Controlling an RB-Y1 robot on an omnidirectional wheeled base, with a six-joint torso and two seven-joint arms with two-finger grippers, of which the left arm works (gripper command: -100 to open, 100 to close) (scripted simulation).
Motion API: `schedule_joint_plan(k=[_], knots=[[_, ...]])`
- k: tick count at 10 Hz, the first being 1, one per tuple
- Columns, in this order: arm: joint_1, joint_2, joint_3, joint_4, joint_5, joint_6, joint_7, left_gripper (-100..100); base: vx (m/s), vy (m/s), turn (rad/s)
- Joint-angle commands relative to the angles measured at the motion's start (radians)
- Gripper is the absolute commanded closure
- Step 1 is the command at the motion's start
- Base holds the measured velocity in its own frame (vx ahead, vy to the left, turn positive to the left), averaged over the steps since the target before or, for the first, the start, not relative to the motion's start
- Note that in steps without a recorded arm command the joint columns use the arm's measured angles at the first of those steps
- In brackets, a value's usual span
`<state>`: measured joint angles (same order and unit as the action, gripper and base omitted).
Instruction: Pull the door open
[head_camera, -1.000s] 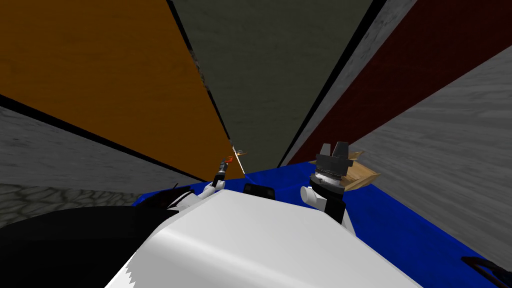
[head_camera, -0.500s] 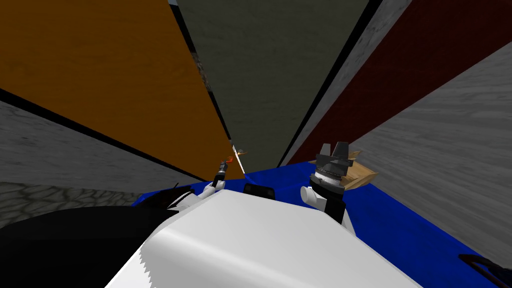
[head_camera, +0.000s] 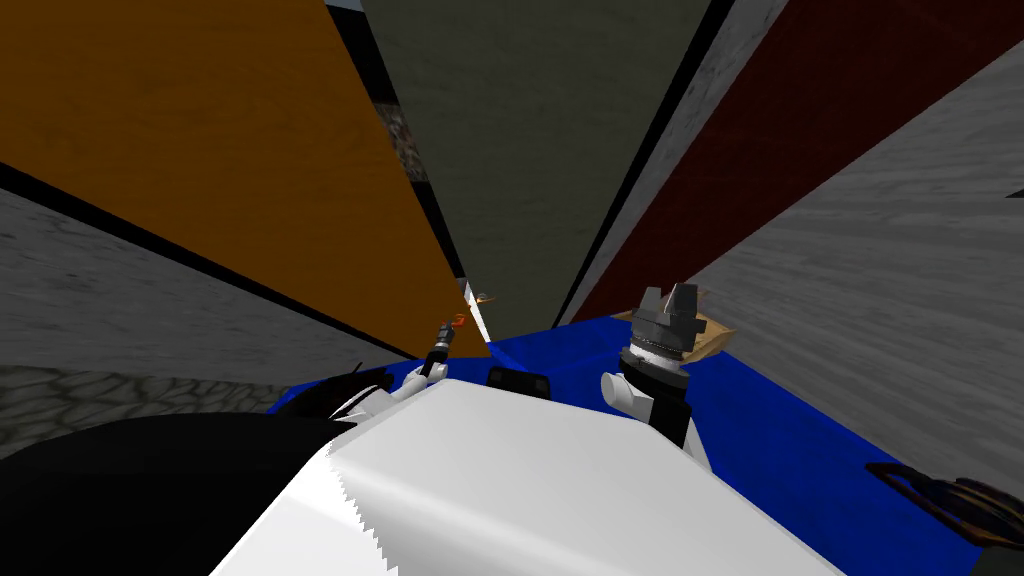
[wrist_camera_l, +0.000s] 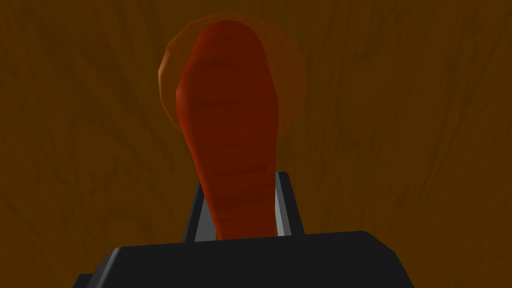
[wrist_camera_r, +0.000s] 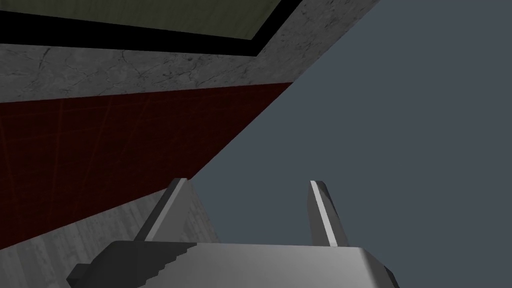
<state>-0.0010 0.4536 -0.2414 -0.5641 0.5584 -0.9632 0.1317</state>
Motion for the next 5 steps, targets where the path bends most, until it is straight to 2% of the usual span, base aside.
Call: schedule_joint_plan(k=[1,5], knots=[[0.010,0.010,-0.021,0.001,-0.012,-0.010,0.022,100,-0.231,0.062,-0.117],[0.022,0.036,-0.085,-0.025,-0.053,-0.046,0.082,100,-0.252,0.066,-0.156]])
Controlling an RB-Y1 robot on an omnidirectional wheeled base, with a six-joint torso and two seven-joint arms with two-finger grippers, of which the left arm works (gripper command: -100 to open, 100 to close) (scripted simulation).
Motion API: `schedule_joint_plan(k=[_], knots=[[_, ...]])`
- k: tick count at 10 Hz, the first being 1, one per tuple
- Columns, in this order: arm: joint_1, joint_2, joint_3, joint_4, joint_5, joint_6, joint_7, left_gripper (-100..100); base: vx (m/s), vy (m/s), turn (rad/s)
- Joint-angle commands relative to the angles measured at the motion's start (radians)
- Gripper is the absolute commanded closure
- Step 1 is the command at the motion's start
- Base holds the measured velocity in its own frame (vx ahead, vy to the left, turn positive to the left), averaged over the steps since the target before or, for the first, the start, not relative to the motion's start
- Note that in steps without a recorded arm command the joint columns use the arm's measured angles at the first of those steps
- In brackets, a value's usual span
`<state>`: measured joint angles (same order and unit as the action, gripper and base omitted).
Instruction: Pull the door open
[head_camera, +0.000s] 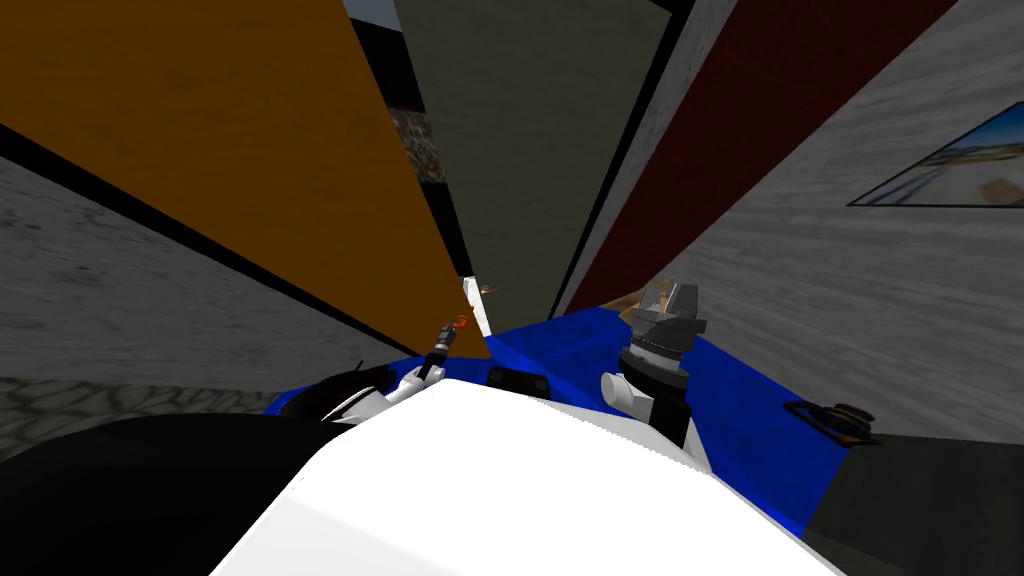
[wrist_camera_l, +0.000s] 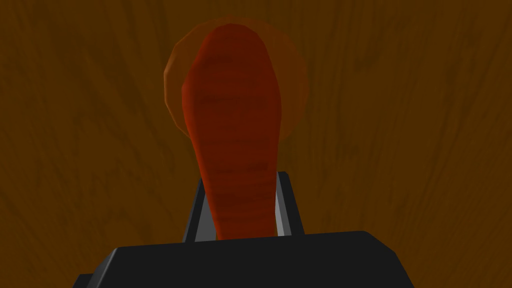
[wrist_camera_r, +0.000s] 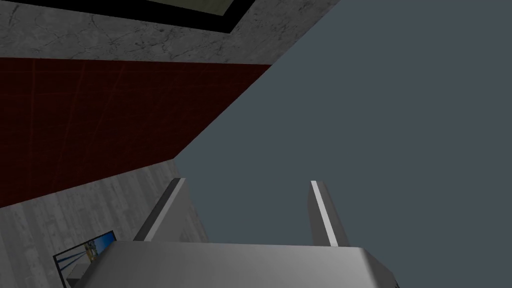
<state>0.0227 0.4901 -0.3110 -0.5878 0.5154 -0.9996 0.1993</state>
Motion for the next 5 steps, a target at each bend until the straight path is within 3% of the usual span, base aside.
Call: schedule_joint_plan(k=[1,2,5], knots=[[0.000,0.000,0.000,0.000,0.000,0.000,0.000,100,-0.096,0.033,-0.033],[0.023,0.016,-0.031,-0.006,-0.002,-0.030,0.019,100,-0.177,0.045,-0.150],[0.051,0.040,-0.070,-0.013,-0.002,-0.074,0.042,100,-0.207,0.064,-0.148]])
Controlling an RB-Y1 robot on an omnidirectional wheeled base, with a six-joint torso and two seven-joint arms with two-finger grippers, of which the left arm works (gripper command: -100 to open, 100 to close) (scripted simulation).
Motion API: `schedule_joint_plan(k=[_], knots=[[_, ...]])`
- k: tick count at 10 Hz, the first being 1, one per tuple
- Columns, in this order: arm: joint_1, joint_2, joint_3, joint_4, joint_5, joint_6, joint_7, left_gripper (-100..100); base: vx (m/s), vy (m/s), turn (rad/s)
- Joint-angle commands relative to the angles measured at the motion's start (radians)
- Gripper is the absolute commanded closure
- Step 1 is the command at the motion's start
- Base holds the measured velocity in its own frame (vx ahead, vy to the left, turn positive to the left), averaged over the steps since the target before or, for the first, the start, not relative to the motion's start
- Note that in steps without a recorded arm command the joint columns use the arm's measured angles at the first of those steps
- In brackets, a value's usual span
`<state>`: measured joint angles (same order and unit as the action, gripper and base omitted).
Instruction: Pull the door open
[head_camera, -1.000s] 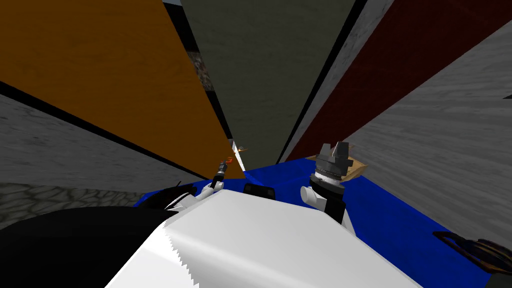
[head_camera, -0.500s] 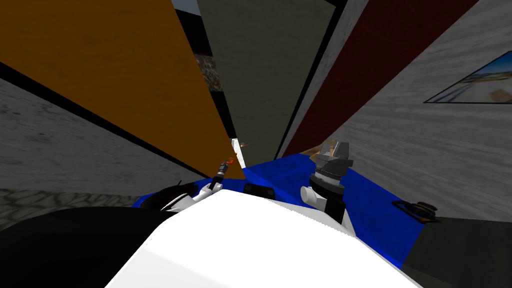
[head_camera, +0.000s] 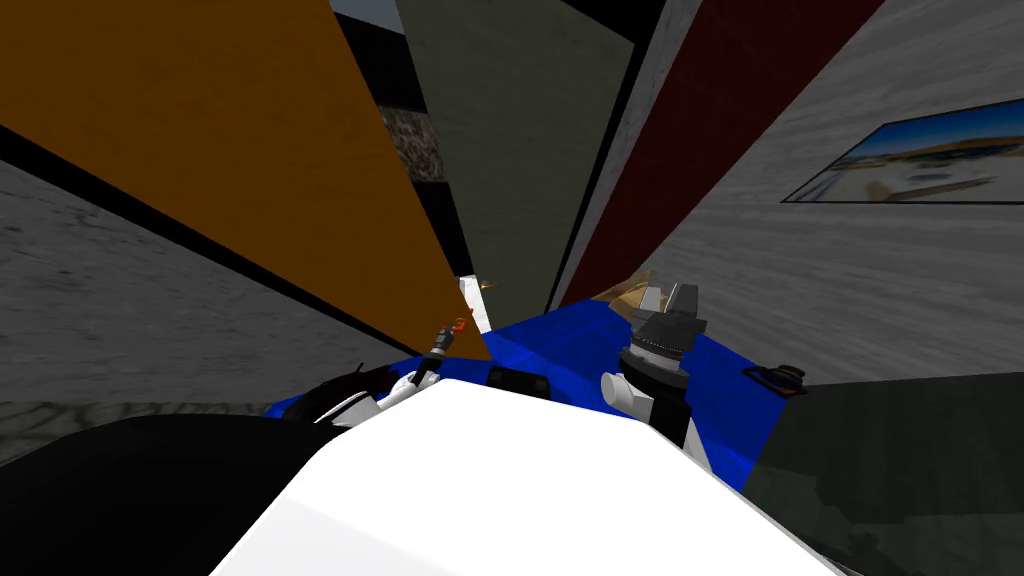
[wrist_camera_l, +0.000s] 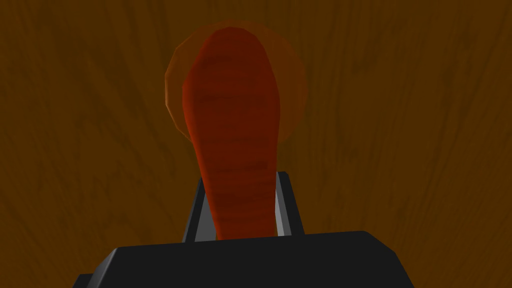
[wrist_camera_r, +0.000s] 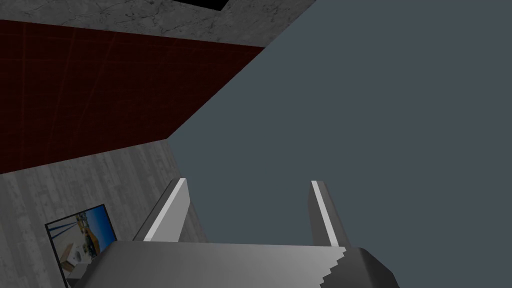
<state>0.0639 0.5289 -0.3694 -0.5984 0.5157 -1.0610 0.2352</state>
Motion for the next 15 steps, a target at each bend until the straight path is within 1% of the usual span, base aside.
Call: schedule_joint_plan(k=[1,3,4,5,6,7,10,11,14,15], knots=[[0.022,0.011,-0.028,-0.005,-0.002,-0.031,0.016,100,-0.170,0.020,-0.106],[0.044,0.030,-0.059,-0.011,-0.002,-0.065,0.034,100,-0.200,0.054,-0.119],[0.048,0.033,-0.065,-0.012,-0.002,-0.072,0.038,100,-0.151,0.057,-0.086],[0.058,0.042,-0.078,-0.015,-0.002,-0.088,0.046,100,-0.147,0.040,-0.097],[0.046,0.041,-0.068,0.007,-0.001,-0.081,0.046,100,-0.073,0.023,-0.015],[0.055,0.046,-0.084,0.018,0.001,-0.106,0.056,100,-0.138,0.043,-0.180],[0.070,0.056,-0.108,0.029,0.006,-0.146,0.068,100,-0.218,0.067,-0.187],[0.078,0.062,-0.122,0.035,0.009,-0.168,0.074,100,-0.233,0.100,-0.215],[0.096,0.073,-0.151,0.048,0.015,-0.215,0.088,100,-0.271,0.072,-0.197],[0.085,0.074,-0.141,0.064,0.016,-0.209,0.090,100,-0.116,0.037,-0.015]])
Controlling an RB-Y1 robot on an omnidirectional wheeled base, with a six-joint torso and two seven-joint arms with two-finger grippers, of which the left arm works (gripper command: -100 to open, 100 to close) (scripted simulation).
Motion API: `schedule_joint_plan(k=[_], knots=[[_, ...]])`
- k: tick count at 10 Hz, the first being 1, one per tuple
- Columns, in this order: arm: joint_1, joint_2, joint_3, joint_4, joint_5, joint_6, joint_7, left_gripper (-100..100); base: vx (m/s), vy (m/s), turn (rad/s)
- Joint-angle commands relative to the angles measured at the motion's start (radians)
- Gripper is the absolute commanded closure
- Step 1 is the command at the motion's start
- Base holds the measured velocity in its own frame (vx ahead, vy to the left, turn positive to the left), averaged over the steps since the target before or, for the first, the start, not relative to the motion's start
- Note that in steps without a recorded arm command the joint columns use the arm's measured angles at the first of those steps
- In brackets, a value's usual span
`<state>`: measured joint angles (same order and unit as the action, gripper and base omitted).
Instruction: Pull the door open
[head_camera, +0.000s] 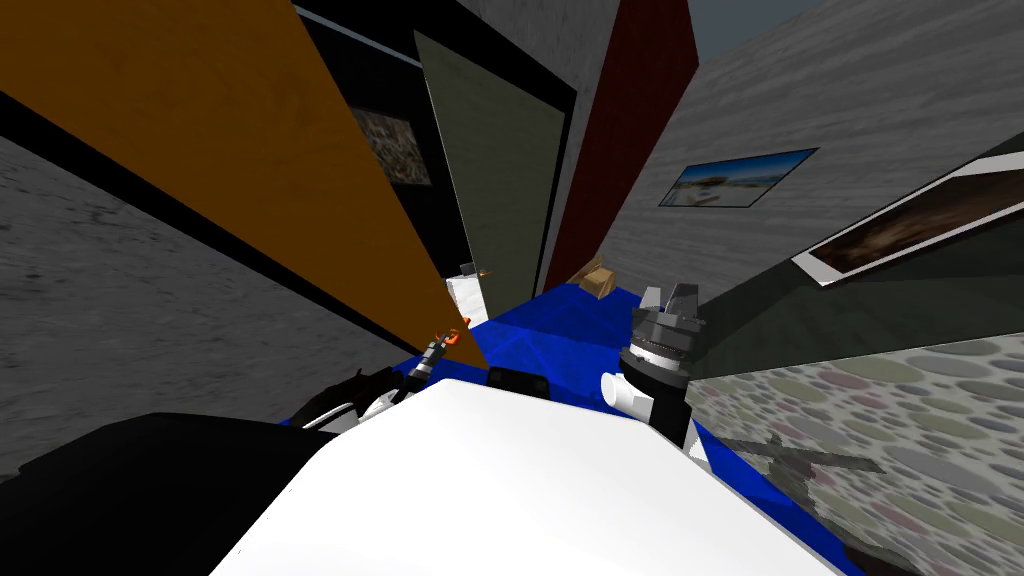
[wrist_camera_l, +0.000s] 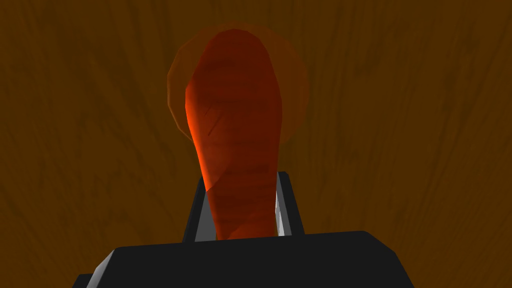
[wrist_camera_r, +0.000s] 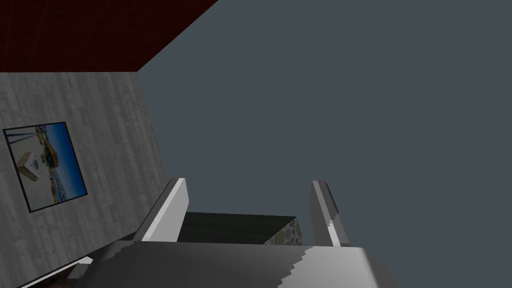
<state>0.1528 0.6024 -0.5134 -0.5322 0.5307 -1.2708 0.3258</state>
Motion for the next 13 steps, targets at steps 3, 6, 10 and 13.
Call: schedule_joint_plan(k=[3,6,10,13], knots=[[-0.016,-0.021,0.050,-0.004,-0.066,0.024,0.012,100,-0.140,0.031,-0.060],[-0.029,-0.039,0.091,-0.008,-0.119,0.043,0.022,100,-0.109,0.032,-0.044],[-0.040,-0.054,0.127,-0.011,-0.166,0.060,0.031,100,-0.097,0.021,-0.037],[-0.057,-0.076,0.178,-0.015,-0.233,0.084,0.044,100,-0.114,0.029,-0.058]])
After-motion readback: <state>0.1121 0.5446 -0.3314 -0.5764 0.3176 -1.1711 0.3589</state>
